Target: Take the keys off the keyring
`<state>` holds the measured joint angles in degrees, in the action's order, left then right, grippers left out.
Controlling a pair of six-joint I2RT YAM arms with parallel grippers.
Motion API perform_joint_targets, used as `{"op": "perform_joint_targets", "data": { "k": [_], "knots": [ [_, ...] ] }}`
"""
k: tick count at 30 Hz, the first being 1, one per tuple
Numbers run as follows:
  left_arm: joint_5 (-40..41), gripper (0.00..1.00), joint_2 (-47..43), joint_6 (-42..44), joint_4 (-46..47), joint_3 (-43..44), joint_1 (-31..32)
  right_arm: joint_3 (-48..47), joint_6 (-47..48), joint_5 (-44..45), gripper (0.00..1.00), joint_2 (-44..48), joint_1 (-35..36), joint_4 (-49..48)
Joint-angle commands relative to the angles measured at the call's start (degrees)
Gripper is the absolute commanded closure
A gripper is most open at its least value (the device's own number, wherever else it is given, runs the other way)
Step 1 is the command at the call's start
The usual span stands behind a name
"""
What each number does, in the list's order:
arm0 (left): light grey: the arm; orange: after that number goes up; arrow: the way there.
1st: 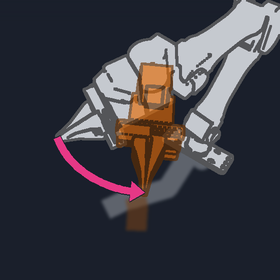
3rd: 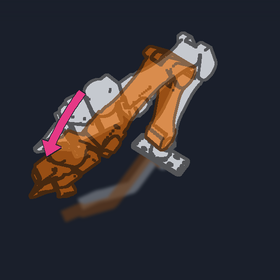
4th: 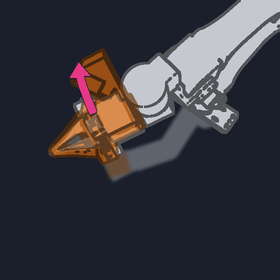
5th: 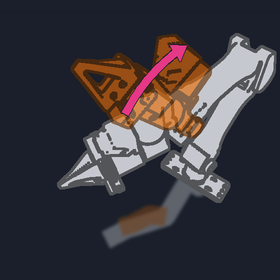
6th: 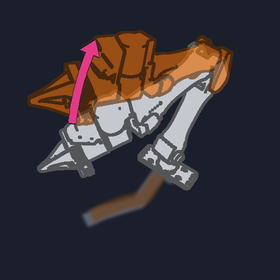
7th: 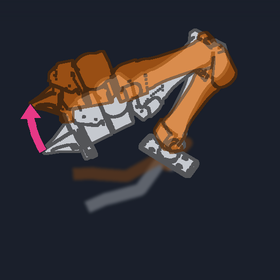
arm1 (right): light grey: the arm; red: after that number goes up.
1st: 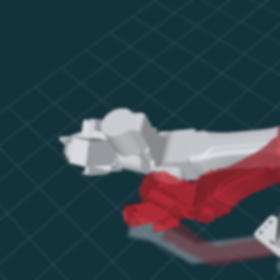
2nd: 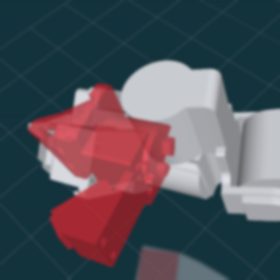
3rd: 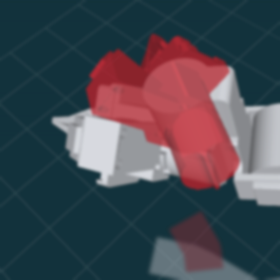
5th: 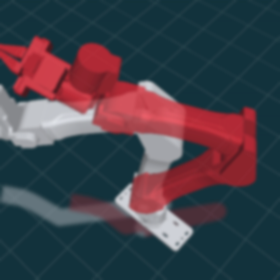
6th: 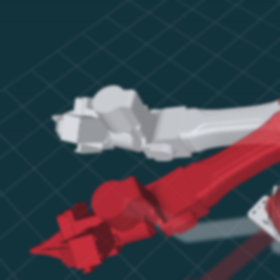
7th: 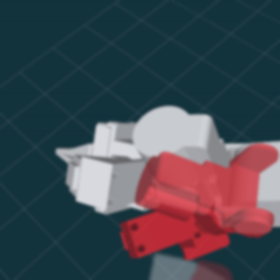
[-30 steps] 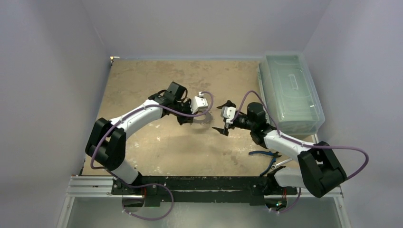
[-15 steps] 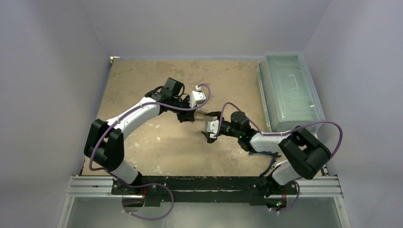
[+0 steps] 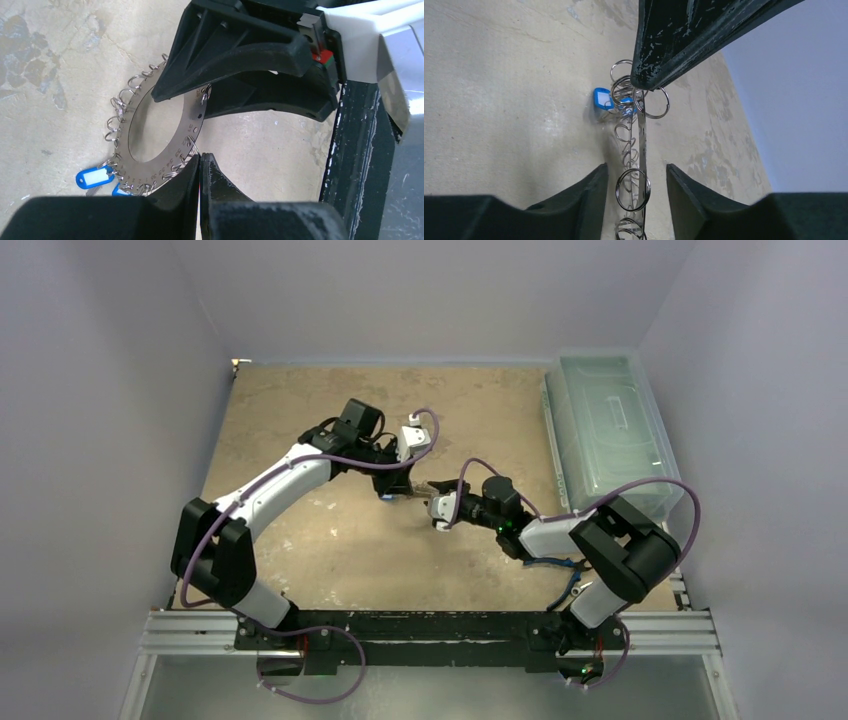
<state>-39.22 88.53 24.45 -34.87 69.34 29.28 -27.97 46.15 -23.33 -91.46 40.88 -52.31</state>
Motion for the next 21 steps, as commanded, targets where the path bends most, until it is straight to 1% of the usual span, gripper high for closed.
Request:
{"op": "perform_joint_targets", "data": {
  "k": [1, 5, 6, 8, 10, 11, 13, 15, 16, 18, 21],
  "knots": [
    [-4.0, 1.0, -3.2, -0.3, -0.3, 1.7, -0.4, -1.7, -2.0, 1.0, 0.55, 0.5, 0.4, -3.5],
    [-4.7, 1.0, -4.0, 0.1, -0.9, 1.5, -0.9, -2.8, -4.0, -0.2, 0.73, 2.7, 0.4, 0.3],
    [-4.6, 1.0, -4.2, 0.1, -0.9, 1.5, -1.3, -3.4, -5.1, -0.2, 0.8, 3.7, 0.4, 2.1],
    [-4.7, 1.0, -4.2, 0.4, -1.1, 1.8, -2.7, -6.0, -6.9, -0.9, 0.88, 5.4, 0.4, 8.6],
    [-5.5, 1.0, -4.1, 1.6, -2.1, 2.7, -4.6, -9.7, -7.4, -1.6, 0.95, 7.0, 0.4, 18.5],
    [-6.3, 0.98, -4.1, 1.8, -2.5, 3.1, -5.7, -11.4, -7.4, -2.2, 0.98, 7.7, 0.4, 22.9],
    [-8.1, 0.82, -4.3, 1.8, -2.5, 3.8, -8.0, -13.6, -8.3, -3.4, 1.0, 9.2, 0.4, 29.7],
    [-10.2, 0.6, -4.8, 0.9, -1.4, 4.2, -10.8, -14.8, -10.4, -4.6, 1.0, 10.5, 0.4, 33.6],
    [-11.2, 0.52, -5.2, 0.2, -0.3, 4.2, -12.3, -15.6, -11.3, -5.1, 1.0, 11.0, 0.3, 35.7],
    [-12.2, 0.42, -6.2, 0.2, 1.4, 4.2, -14.9, -17.2, -13.5, -5.8, 1.0, 11.6, 0.3, 40.4],
    [-11.1, 0.32, -8.4, 3.4, 1.1, 4.1, -15.7, -20.0, -16.5, -8.1, 1.0, 12.1, -0.7, 46.3]
  ]
}}
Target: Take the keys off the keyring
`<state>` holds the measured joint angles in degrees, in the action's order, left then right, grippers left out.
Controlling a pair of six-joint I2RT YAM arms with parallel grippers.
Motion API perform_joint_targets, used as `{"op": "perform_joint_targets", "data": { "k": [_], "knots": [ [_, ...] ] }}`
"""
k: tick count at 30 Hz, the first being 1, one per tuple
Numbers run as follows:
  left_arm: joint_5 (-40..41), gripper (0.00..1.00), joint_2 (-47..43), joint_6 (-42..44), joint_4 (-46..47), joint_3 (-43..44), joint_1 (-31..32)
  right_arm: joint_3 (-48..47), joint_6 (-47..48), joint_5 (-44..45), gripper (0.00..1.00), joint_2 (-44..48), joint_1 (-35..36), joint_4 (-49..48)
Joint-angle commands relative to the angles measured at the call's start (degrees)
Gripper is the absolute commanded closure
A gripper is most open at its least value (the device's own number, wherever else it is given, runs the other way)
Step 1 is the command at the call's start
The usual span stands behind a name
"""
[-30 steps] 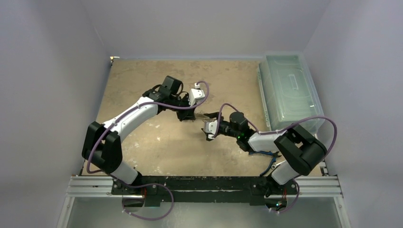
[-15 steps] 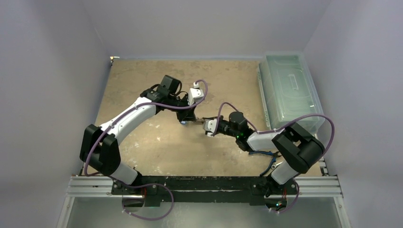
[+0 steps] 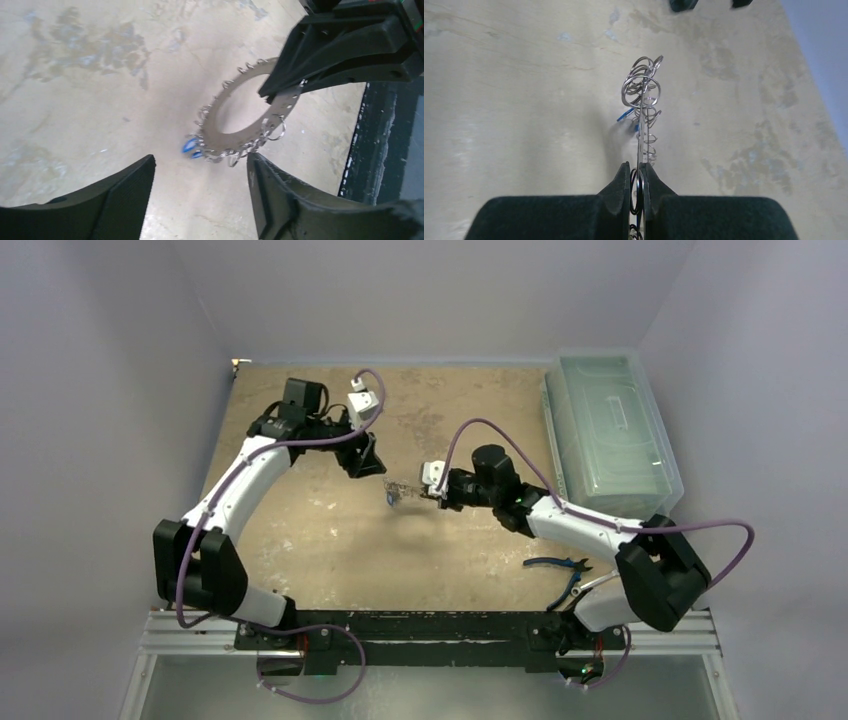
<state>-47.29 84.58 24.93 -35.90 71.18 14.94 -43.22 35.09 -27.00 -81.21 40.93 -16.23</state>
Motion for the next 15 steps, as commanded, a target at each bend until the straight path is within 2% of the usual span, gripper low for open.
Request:
{"op": "perform_joint_targets", "data": {
  "k": [1, 9, 15],
  "knots": [
    [-2.9, 0.31, -5.1, 3.6, 2.2, 1.9, -1.3, -5.5, -6.9, -5.6, 1.0, 1.9, -1.3, 11.5],
    [-9.5, 0.21, -6.6, 20.5, -10.5, -0.1, 0.0, -15.3, -12.3, -14.2, 1.0, -1.2, -6.2, 26.6],
    [-6.3, 0.16, -6.6, 21.5, -8.2, -3.6, 6.3, -18.0, -12.8, -20.2, 1.0, -1.8, -7.2, 31.5]
  ]
}}
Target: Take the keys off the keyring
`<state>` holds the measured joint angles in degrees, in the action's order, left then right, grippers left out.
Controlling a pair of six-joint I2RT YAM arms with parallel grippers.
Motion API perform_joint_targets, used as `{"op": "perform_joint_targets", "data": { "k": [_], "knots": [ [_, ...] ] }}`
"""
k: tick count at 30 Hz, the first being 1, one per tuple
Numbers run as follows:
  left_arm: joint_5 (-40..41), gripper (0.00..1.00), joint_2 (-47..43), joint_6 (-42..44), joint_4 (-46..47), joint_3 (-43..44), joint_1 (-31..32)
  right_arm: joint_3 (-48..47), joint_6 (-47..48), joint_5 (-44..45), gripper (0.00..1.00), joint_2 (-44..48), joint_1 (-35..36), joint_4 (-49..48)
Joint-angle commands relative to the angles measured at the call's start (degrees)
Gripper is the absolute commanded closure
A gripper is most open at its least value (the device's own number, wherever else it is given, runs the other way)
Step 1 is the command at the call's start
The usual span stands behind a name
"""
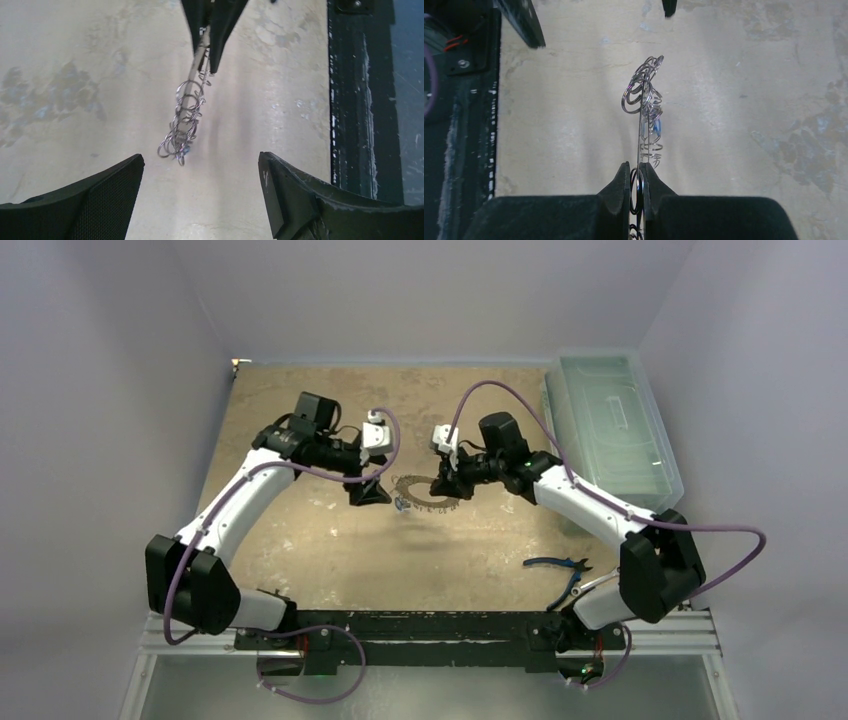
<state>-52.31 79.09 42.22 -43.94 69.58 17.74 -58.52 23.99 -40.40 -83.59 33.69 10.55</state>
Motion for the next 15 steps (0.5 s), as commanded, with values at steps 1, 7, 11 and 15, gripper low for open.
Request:
{"op": "perform_joint_targets", "data": {
  "k": [1, 7, 11, 15],
  "knots": [
    [-1.3, 0.15, -0.8, 4.1, 0.5, -2.4, 3.9, -2.8, -1.7, -7.2, 1.0, 0.7, 0.1, 5.2],
    [-1.7, 0.16, 1.5, 3.7, 3.4, -3.6, 8.4, -4.3, -1.5, -11.2, 1.0, 0.6, 0.2, 8.4],
    [-2.2, 0.29, 2.8, 2.3, 5.2, -3.9, 10.0, -6.7, 0.3, -13.7, 1.0, 0.0, 0.2, 11.8],
    [-2.4, 0.49, 3.6, 1.3, 5.2, -4.3, 12.1, -8.0, 0.5, -14.4, 1.0, 0.3, 0.2, 13.3]
  ]
}}
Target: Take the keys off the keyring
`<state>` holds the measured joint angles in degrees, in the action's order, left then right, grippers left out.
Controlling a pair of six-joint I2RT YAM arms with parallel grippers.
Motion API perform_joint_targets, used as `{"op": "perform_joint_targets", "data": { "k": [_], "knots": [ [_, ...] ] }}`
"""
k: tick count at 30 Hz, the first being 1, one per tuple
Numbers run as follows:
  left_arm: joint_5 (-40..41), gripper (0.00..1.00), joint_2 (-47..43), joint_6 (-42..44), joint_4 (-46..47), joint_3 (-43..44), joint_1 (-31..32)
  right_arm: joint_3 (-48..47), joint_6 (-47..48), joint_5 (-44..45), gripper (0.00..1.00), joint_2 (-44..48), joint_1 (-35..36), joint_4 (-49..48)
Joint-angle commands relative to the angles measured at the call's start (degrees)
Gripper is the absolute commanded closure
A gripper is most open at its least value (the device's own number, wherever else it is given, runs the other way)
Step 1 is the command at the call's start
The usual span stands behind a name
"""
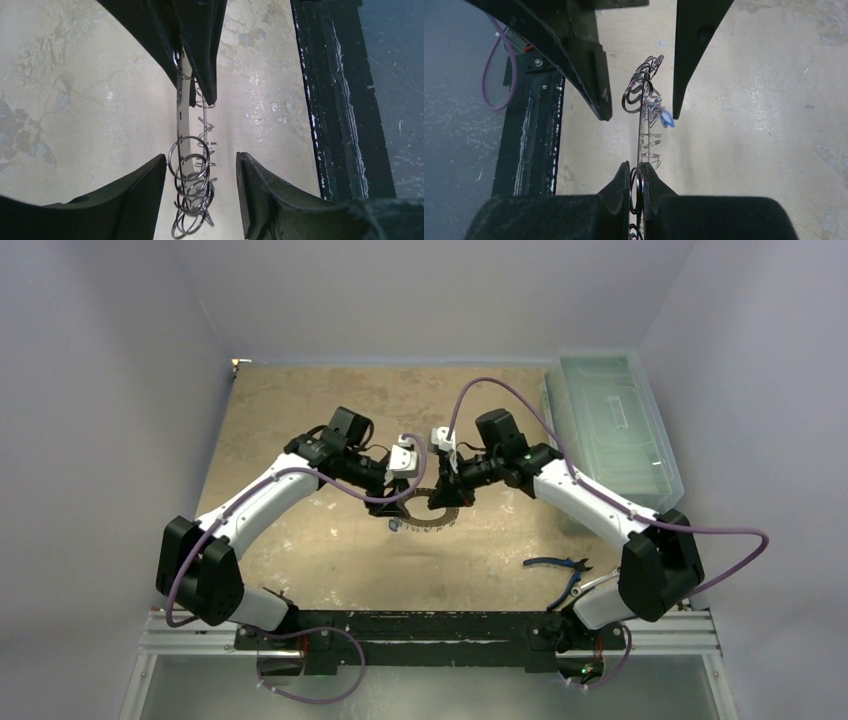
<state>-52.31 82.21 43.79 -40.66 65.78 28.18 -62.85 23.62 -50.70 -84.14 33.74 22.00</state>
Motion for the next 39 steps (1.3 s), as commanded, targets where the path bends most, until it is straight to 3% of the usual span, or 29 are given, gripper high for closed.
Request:
{"op": "perform_joint_targets", "data": {
  "k": [1, 4, 5, 8, 10, 11, 15, 18, 27, 31, 35, 39],
  "knots": [
    [-2.4, 0.56, 0.7, -0.8, 2.1, -0.5, 2.0, -4.1, 1.2, -4.1, 1.0, 0.8, 0.2, 2.4],
    [-3.2, 0.9, 0.9, -3.7, 3.1, -0.5, 2.3, -5.3, 1.5, -5.7, 1.0, 1.0, 0.1, 2.9],
    [-3.4, 0.99, 0.9, -5.0, 3.5, -0.5, 2.3, -5.6, 1.3, -6.0, 0.96, 1.2, -0.2, 2.9],
    [-4.6, 1.0, 0.3, -9.3, 5.1, -0.4, 1.8, -6.7, 1.5, -6.9, 0.74, 2.0, -1.4, 3.8],
    [-7.1, 1.0, -0.2, -12.1, 6.5, -0.2, 0.0, -7.2, 1.2, -9.0, 0.47, 2.6, -3.5, 4.2],
    [-8.8, 1.0, -0.5, -13.8, 7.8, -0.2, -1.8, -7.1, 0.8, -10.2, 0.39, 3.1, -4.9, 4.0],
    [-13.7, 1.0, -1.6, -19.8, 12.8, -0.5, -6.2, -2.8, -6.8, -12.8, 0.16, 6.1, -10.5, -4.9],
    [-16.2, 1.0, -1.9, -22.8, 15.1, 0.1, -7.7, 2.5, -13.4, -11.8, 0.06, 8.9, -12.3, -16.8],
    [-18.2, 1.0, -2.2, -25.8, 16.0, 4.3, -9.0, 13.8, -30.4, -8.8, 0.03, 10.3, -12.5, -44.8],
    [-18.8, 1.0, -2.2, -28.8, 18.2, 5.2, -9.2, 19.1, -44.3, -10.5, 0.05, 8.2, -12.4, -63.2],
    [-19.3, 1.0, -1.8, -32.3, 21.8, 5.1, -9.2, 22.9, -56.1, -10.9, 0.12, 4.1, -11.7, -81.8],
    [-19.1, 1.0, -1.6, -34.3, 23.7, 5.4, -9.2, 23.8, -61.3, -11.2, 0.24, 1.1, -10.5, -89.1]
  ]
}}
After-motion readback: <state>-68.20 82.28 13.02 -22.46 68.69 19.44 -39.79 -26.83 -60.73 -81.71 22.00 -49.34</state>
